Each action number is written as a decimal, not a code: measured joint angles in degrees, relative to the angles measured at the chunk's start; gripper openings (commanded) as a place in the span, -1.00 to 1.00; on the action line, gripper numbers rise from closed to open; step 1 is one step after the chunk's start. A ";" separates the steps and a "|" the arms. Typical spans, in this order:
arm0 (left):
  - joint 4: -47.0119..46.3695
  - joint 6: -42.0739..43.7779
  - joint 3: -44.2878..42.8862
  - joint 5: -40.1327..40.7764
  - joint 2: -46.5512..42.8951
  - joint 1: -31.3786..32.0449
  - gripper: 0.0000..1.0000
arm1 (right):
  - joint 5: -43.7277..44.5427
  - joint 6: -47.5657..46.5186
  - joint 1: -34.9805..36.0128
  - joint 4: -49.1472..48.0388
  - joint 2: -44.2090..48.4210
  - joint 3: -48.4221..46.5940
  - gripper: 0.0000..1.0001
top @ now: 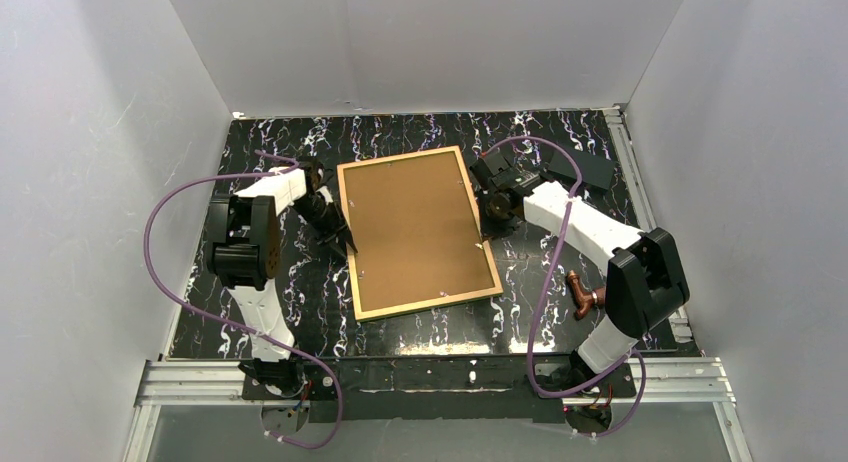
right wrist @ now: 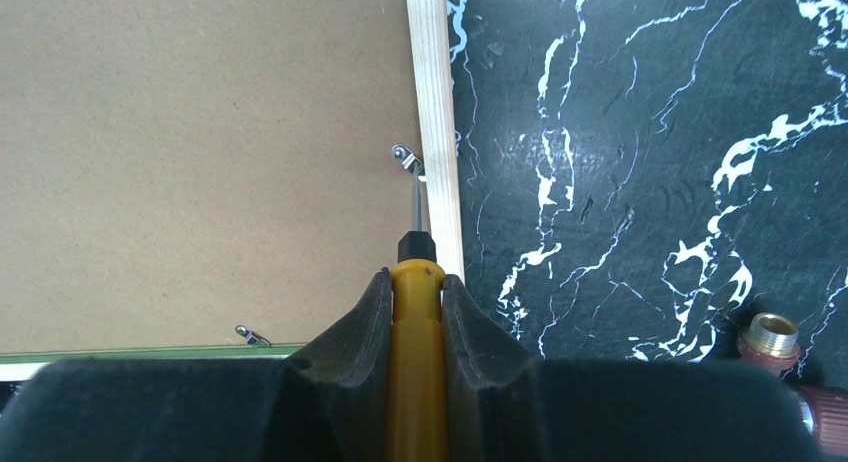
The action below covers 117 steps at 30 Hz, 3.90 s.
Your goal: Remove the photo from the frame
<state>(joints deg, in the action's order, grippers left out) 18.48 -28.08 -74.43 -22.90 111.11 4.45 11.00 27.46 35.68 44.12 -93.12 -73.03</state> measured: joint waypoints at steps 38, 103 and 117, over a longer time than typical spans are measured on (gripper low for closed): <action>7.32 -12.04 13.00 16.83 -34.71 4.13 0.79 | -6.82 9.68 6.38 -1.55 41.59 25.20 -0.97; -13.92 2.27 11.17 22.60 -11.76 8.92 -1.00 | -6.43 12.57 21.53 -7.10 19.76 17.46 -0.97; -13.38 -1.70 8.57 7.30 -6.58 0.83 -1.00 | -8.52 8.31 26.16 -4.09 -12.07 -20.79 -0.97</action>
<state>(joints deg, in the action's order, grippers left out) 5.10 -29.78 -65.87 -15.59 104.53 5.28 2.48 35.77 61.84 40.03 -105.19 -93.82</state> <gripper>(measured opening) 0.213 0.244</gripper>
